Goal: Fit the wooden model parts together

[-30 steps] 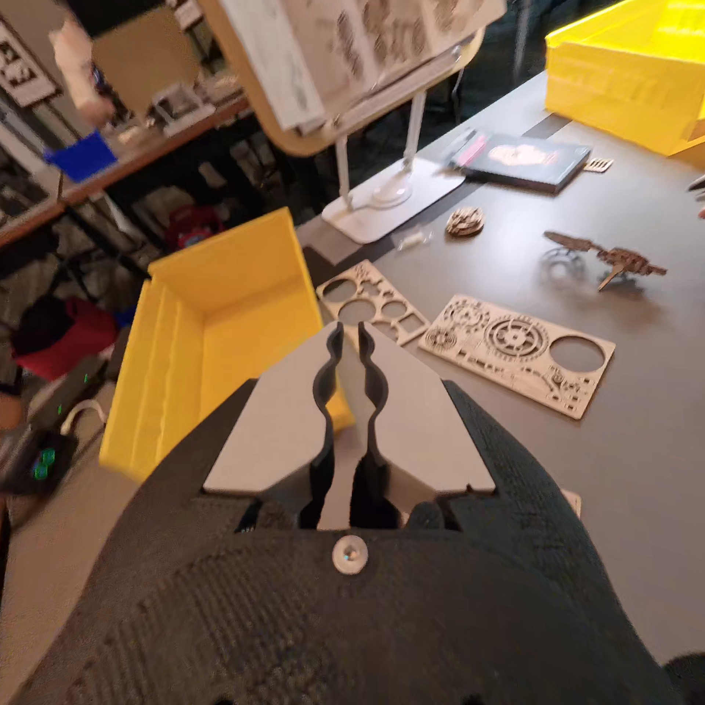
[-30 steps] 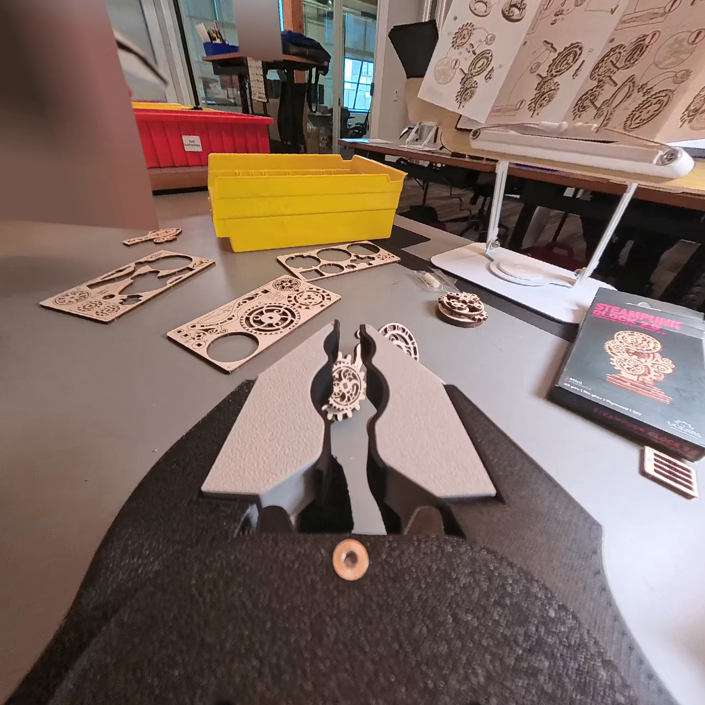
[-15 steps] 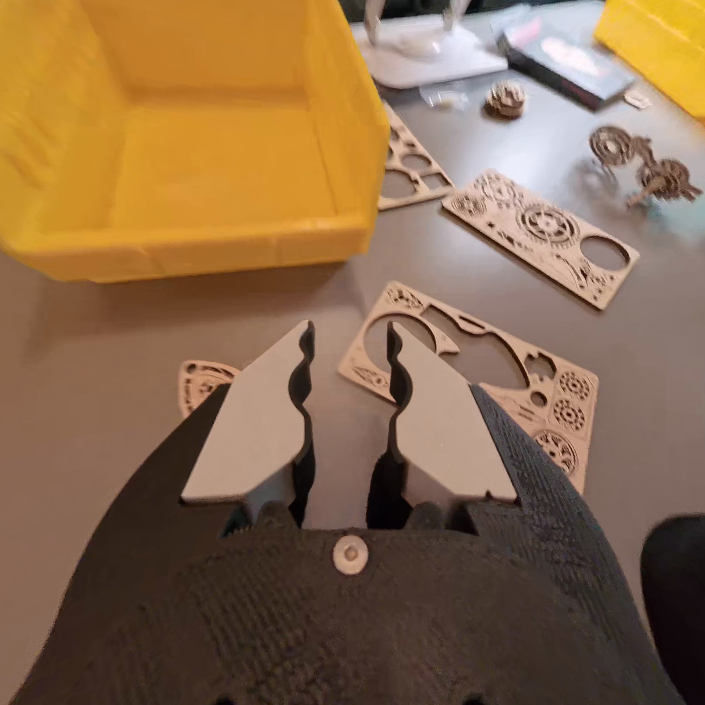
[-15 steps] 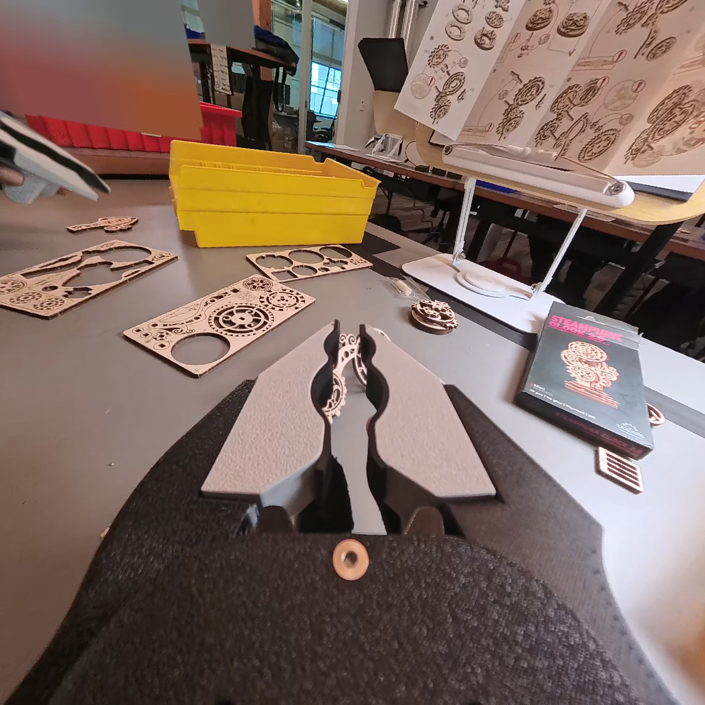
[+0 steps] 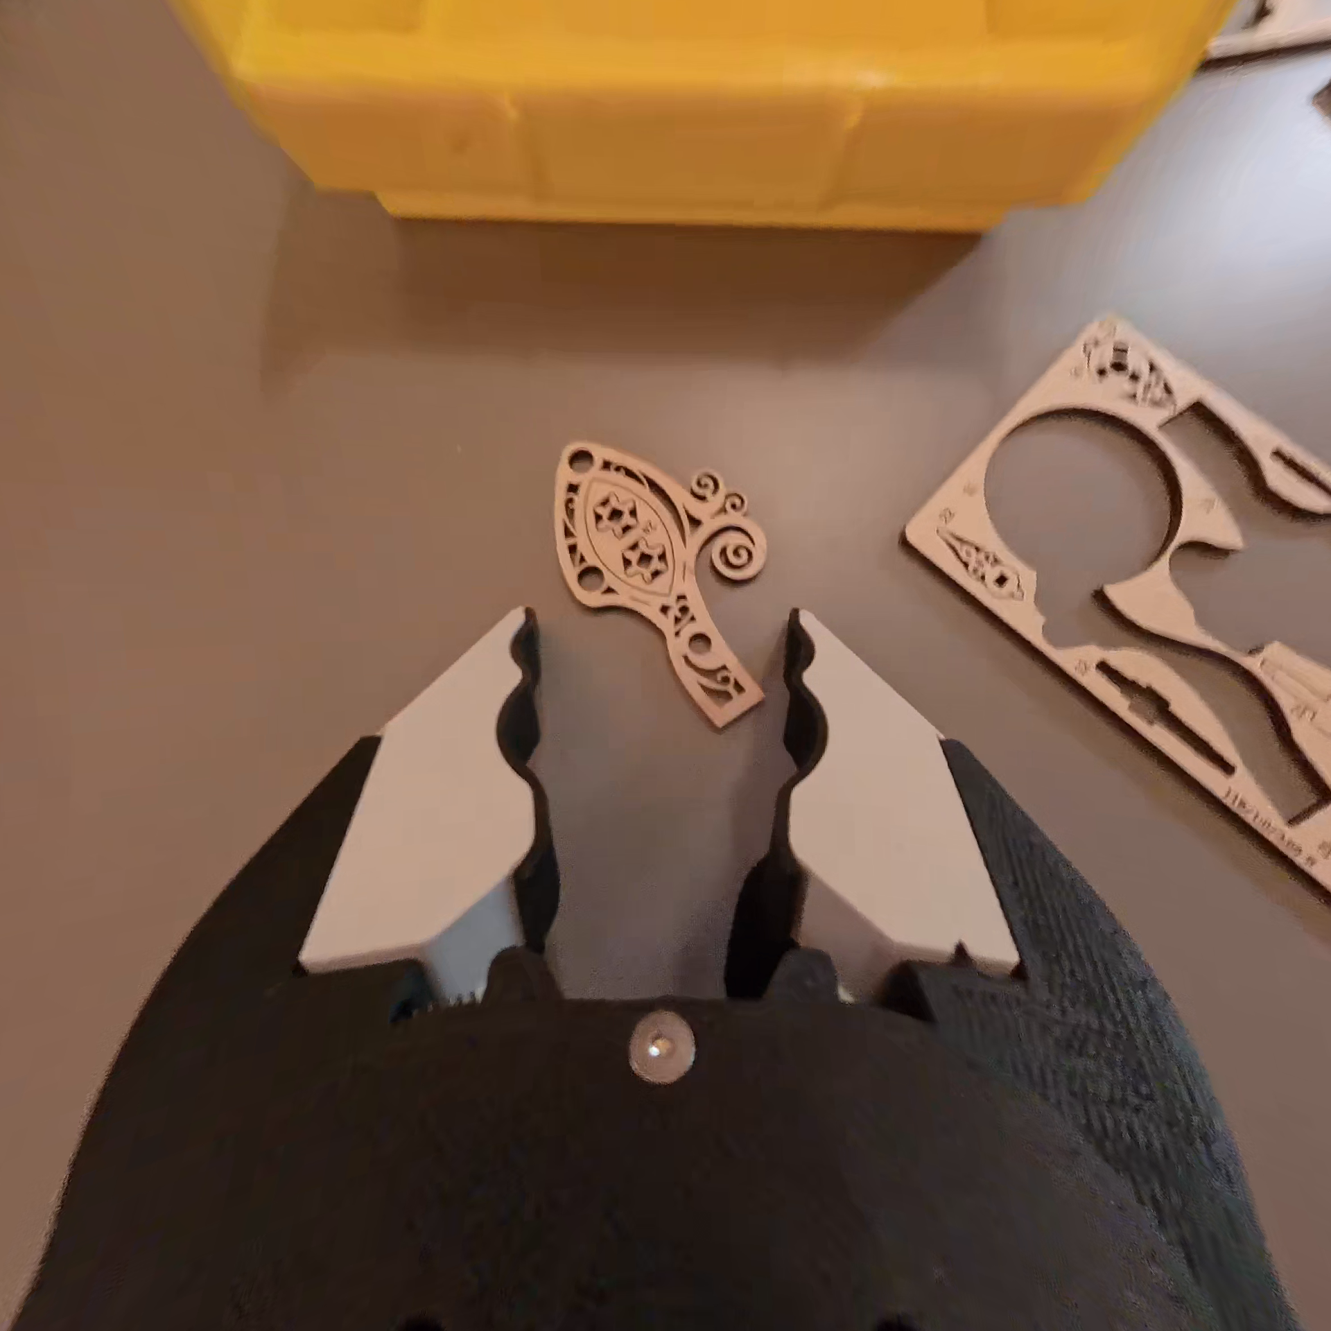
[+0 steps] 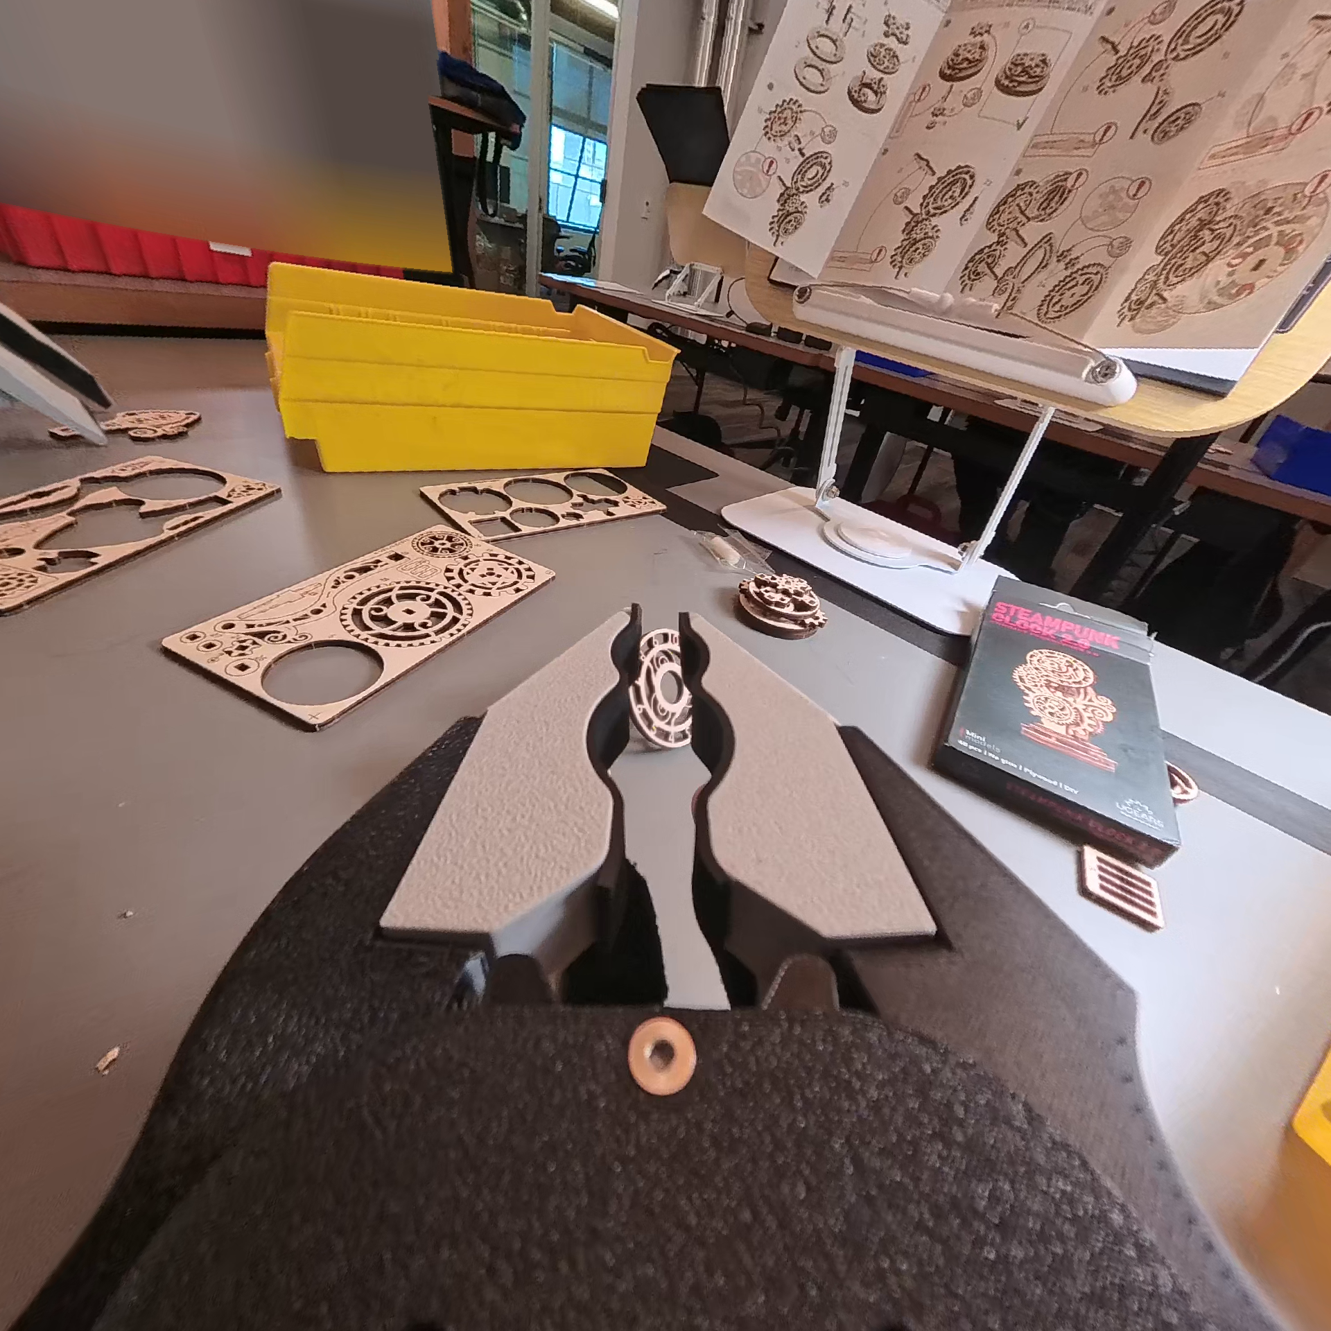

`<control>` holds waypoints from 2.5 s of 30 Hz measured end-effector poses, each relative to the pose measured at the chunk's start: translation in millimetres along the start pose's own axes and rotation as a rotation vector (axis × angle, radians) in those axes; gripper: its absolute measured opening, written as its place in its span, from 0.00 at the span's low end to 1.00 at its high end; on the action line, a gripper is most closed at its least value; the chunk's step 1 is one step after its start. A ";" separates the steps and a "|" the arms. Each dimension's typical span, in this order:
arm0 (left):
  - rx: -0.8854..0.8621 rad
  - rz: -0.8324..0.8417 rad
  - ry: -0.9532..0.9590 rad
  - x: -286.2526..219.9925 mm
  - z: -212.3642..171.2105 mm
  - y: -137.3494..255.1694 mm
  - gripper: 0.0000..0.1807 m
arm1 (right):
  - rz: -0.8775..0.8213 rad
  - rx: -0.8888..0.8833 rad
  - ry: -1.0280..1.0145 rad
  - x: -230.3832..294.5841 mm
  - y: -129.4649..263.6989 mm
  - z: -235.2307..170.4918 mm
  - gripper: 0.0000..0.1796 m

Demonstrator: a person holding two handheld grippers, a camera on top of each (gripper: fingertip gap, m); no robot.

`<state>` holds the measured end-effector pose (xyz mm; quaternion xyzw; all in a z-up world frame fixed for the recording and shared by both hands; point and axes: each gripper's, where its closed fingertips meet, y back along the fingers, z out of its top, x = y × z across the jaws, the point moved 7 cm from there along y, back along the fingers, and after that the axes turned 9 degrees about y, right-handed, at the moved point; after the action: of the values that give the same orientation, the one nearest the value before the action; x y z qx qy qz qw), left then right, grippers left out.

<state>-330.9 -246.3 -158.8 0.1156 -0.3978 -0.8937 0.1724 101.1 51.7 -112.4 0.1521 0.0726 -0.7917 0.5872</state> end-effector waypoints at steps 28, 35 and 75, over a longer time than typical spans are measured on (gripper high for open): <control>-0.171 -0.017 -0.133 -19.0 13.6 19.6 0.07 | 0.024 -0.008 0.028 3.5 6.1 2.7 0.03; -0.335 -0.016 -0.289 -58.2 44.9 49.6 0.07 | 0.027 -0.005 0.021 2.8 6.1 1.8 0.03; -0.361 -0.727 -0.678 -324.1 104.4 9.1 0.12 | 0.542 -0.118 -0.822 19.6 -46.8 37.2 0.00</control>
<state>-68.6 -52.3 -60.9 -0.0811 -0.2052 -0.9372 -0.2701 45.6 37.1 -86.6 -0.1927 -0.1625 -0.5997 0.7595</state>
